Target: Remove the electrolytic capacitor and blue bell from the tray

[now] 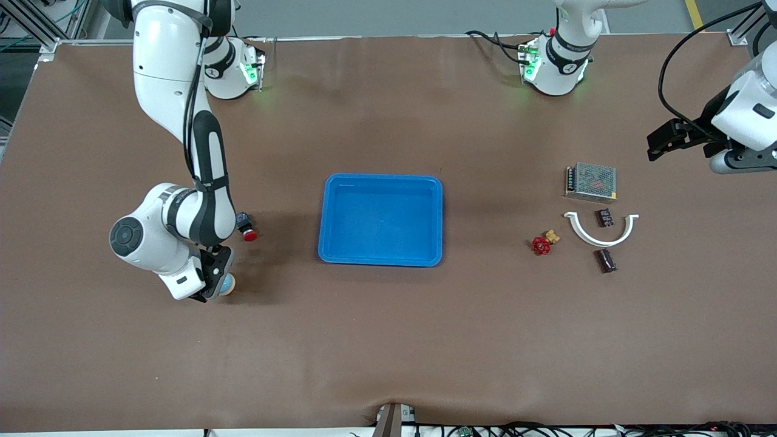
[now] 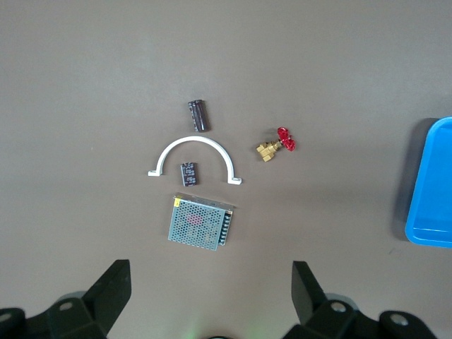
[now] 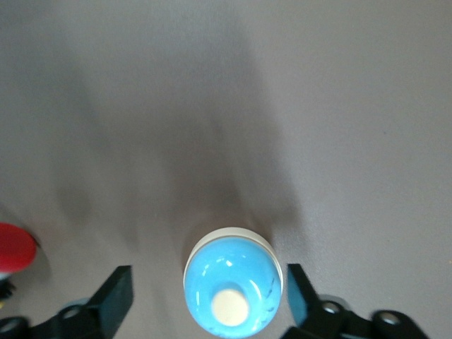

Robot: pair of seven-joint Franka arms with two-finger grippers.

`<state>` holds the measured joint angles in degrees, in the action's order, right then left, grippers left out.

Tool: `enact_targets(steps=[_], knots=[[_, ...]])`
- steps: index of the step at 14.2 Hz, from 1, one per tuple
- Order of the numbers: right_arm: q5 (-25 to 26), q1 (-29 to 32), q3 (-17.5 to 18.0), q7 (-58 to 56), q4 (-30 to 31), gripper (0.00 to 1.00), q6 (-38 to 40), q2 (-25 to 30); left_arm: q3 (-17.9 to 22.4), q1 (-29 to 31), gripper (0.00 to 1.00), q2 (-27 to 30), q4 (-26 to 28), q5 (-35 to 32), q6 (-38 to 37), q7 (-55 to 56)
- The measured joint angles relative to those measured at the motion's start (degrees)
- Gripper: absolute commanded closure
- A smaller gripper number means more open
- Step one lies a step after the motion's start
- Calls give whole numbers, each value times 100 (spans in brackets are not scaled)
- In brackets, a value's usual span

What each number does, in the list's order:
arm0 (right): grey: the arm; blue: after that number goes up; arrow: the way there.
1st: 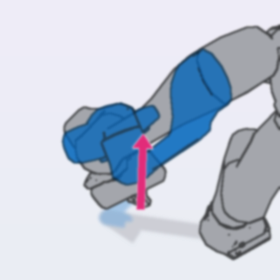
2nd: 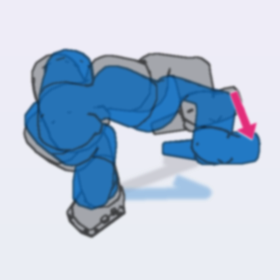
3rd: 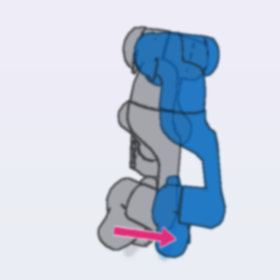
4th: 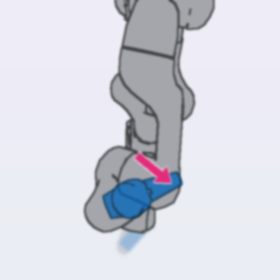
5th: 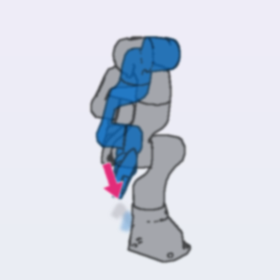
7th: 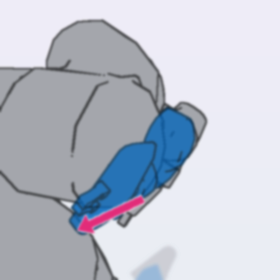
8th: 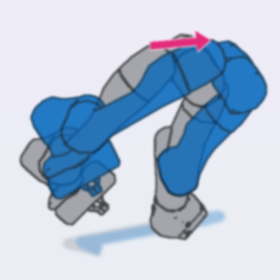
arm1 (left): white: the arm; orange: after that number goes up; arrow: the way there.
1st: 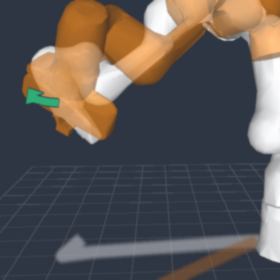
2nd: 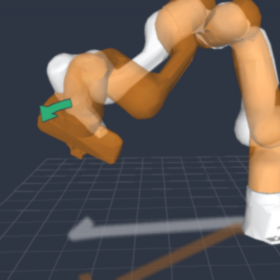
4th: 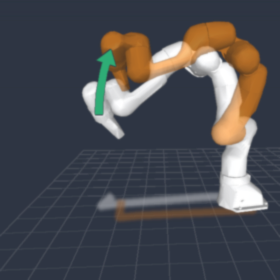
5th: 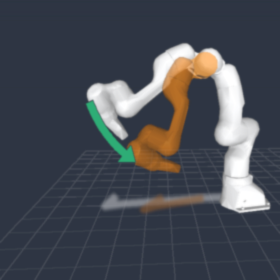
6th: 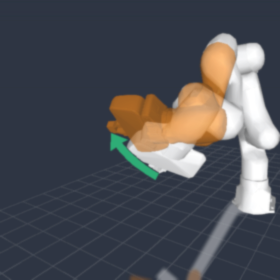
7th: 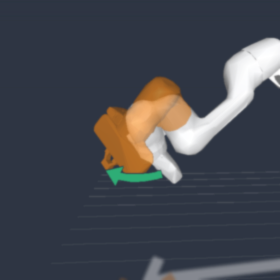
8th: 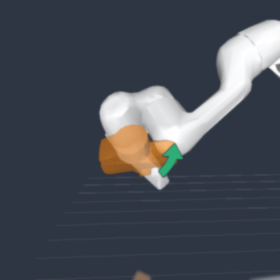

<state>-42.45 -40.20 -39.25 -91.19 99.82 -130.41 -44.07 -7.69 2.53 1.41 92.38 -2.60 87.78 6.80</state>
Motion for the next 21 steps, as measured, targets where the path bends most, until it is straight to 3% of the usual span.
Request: enact_targets(steps=[4,9,12,14,16,18,21], knots=[[-4,-4,-82,738,-425,0,603,41,0,0,0,-7,1,0,0,0],[53,-45,-507,1835,-1262,0,1903,149,1,0,0,-8,2,0,0,0],[847,-64,-307,3150,-1493,0,2032,480,1,0,0,-8,4,0,0,0],[1780,7,302,4528,-1548,0,2063,979,2,1,0,-9,5,0,0,0],[2710,290,1221,5986,-1560,0,2308,1561,2,1,0,-9,6,0,0,0],[3399,926,2335,7051,-1561,0,2593,2058,2,1,0,-9,5,0,0,0],[3979,2120,3823,8208,-1559,0,3032,2546,2,1,0,-9,6,0,0,0]])
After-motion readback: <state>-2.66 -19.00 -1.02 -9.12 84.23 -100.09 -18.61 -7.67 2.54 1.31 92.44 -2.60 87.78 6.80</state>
